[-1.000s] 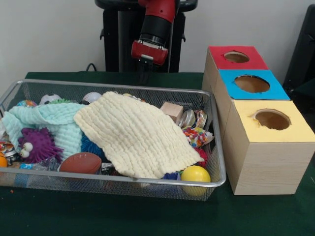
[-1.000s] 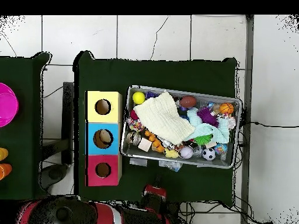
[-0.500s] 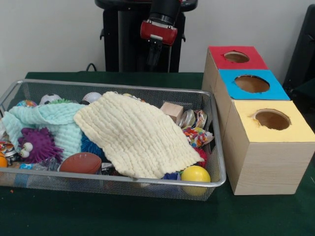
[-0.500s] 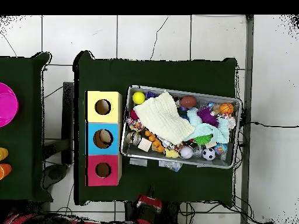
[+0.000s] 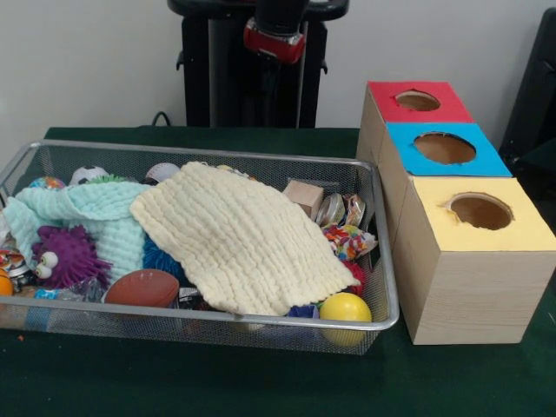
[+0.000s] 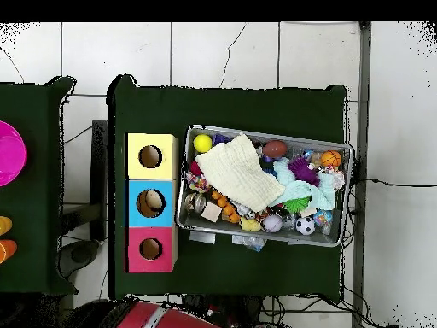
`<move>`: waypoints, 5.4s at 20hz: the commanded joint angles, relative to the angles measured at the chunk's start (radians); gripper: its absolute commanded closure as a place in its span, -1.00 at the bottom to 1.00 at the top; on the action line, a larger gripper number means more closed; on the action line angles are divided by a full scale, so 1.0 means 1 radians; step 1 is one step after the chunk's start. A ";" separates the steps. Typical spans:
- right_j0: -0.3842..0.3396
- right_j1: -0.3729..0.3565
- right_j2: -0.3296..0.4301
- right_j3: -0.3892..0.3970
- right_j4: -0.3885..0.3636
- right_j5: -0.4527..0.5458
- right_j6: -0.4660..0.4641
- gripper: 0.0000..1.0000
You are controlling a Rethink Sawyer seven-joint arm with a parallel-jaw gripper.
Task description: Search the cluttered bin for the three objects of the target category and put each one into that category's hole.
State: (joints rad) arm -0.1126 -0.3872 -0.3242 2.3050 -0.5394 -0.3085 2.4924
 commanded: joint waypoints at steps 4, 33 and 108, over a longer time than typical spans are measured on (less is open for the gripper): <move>-0.083 -0.189 0.232 -0.020 -0.104 0.196 -0.040 1.00; -0.040 -0.108 0.227 -0.241 -0.153 0.150 -0.026 1.00; 0.424 0.088 -0.227 -0.442 0.010 0.150 0.216 1.00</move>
State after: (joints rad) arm 0.3272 -0.3901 -0.4954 1.9524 -0.6502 -0.0356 2.4924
